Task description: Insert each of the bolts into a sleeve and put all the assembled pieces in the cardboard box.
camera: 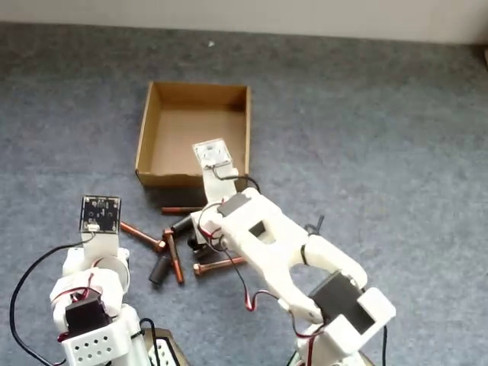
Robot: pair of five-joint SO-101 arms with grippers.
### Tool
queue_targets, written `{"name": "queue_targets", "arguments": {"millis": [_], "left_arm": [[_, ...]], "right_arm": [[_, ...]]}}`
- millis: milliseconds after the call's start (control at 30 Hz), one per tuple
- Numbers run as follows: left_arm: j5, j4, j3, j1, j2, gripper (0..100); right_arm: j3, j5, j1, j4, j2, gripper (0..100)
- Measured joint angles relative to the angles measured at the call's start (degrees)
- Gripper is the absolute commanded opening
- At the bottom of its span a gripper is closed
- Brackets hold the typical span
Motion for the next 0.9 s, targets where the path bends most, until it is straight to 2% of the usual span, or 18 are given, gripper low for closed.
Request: {"name": "queue_targets", "arguments": {"millis": [67,167,400,667,900], "left_arm": [[0.1,0.0,0.0,0.0,0.0,1],[0.1,0.0,0.2,0.0,0.0,1],[0.0,0.0,0.2,0.0,0.0,1],[0.0,0.0,0.2,0.0,0.0,1],[0.0,0.0,-5.9,0.0,0.0,1]], "right_arm": [[-1.0,0.0,0.3,-0.1,1.2,10.5],[-2.5,0.0,0.4,1.1,2.9,0.5],[-8.3,3.3,0.6,13.8,2.6,0.4],[-8.6,3.8,1.4,25.0,-17.4,0.4],[-0.7,3.8,8.2,28.1,-37.1,0.4]]}}
